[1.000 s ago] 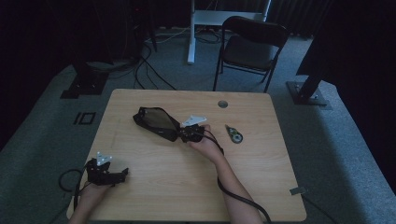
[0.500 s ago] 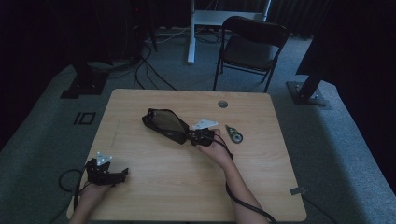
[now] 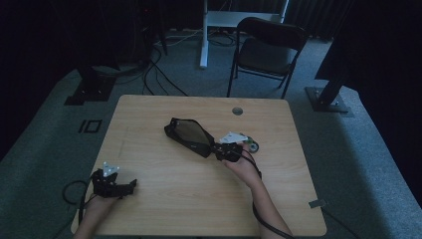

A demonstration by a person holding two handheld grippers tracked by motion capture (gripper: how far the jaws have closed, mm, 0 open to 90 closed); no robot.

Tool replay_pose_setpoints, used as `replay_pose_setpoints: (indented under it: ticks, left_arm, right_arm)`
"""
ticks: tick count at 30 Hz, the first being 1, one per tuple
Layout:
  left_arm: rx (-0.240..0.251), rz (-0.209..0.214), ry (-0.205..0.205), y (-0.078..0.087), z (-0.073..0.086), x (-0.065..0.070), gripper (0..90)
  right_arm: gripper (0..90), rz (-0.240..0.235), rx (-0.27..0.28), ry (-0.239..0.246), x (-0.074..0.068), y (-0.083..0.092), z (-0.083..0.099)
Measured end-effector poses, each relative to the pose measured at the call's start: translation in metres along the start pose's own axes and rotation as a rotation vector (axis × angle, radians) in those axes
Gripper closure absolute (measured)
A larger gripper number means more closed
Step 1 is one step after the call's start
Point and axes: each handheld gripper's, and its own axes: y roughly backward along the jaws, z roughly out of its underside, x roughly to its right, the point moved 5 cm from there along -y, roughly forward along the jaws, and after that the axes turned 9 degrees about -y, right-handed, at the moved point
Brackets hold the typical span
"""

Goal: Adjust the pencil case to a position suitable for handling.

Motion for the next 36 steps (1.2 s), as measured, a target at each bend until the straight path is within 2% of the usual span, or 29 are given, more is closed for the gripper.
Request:
replay_pose_setpoints:
  ticks: [3, 7, 13, 15, 21, 30, 36]
  left_arm:
    - [0.0, 0.0, 0.0, 0.0, 0.0, 0.0, 0.2]
    - [0.0, -0.001, 0.0, 0.0, 0.0, 0.0, 0.2]
    - [0.001, 0.0, 0.0, 0.0, 0.0, 0.0, 0.2]
    - [0.001, 0.0, 0.0, 0.0, 0.0, 0.0, 0.2]
    - [0.0, 0.0, -0.002, 0.0, 0.0, 0.0, 0.2]
    - [0.0, 0.0, -0.002, 0.0, 0.0, 0.0, 0.2]
    - [0.0, 0.0, -0.002, 0.0, 0.0, 0.0, 0.2]
  right_arm:
    - [73.4, 0.019, 0.006, -0.002, 0.005, 0.012, 0.009]
    - [73.4, 0.029, 0.011, -0.034, 0.011, 0.023, 0.017]
    - [73.4, 0.06, 0.025, -0.024, 0.015, 0.041, 0.029]
    - [73.4, 0.064, 0.034, -0.044, 0.017, 0.047, 0.034]
    - [73.4, 0.093, 0.048, -0.056, 0.023, 0.067, 0.045]
    - [73.4, 0.136, 0.063, -0.08, 0.027, 0.098, 0.067]
    - [73.4, 0.151, 0.082, -0.119, 0.025, 0.118, 0.082]
